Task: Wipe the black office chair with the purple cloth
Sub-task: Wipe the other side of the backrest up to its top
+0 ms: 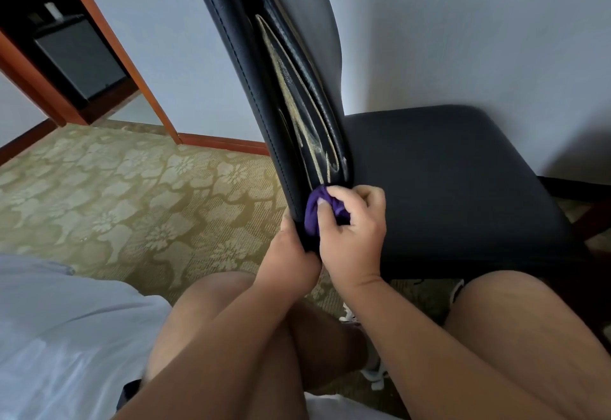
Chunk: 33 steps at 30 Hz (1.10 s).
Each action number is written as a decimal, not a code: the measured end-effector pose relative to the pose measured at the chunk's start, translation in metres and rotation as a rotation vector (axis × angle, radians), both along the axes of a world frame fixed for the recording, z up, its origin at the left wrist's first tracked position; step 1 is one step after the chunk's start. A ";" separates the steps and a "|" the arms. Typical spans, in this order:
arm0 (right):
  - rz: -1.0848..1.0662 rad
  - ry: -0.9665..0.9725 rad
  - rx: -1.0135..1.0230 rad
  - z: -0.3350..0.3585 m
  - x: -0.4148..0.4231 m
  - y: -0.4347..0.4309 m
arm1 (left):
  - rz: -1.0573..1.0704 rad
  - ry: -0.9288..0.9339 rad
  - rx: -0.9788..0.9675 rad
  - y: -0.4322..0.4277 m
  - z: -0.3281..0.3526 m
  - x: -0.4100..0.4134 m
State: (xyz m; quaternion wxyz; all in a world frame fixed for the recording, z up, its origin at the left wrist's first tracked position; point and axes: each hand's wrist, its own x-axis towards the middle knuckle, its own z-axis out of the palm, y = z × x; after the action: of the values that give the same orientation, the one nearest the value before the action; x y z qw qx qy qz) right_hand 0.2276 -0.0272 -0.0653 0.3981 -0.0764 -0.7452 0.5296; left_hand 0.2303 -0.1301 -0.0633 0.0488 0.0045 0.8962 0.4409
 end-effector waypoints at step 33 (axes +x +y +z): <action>0.174 -0.287 -0.085 -0.051 0.021 -0.002 | -0.093 -0.075 -0.072 -0.004 0.005 0.005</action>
State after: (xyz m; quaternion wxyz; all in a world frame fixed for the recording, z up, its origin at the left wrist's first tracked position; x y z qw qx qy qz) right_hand 0.2487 -0.0293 -0.1166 0.2367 -0.1031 -0.7750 0.5768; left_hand 0.2351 -0.1343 -0.0584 0.1030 0.0280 0.9078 0.4057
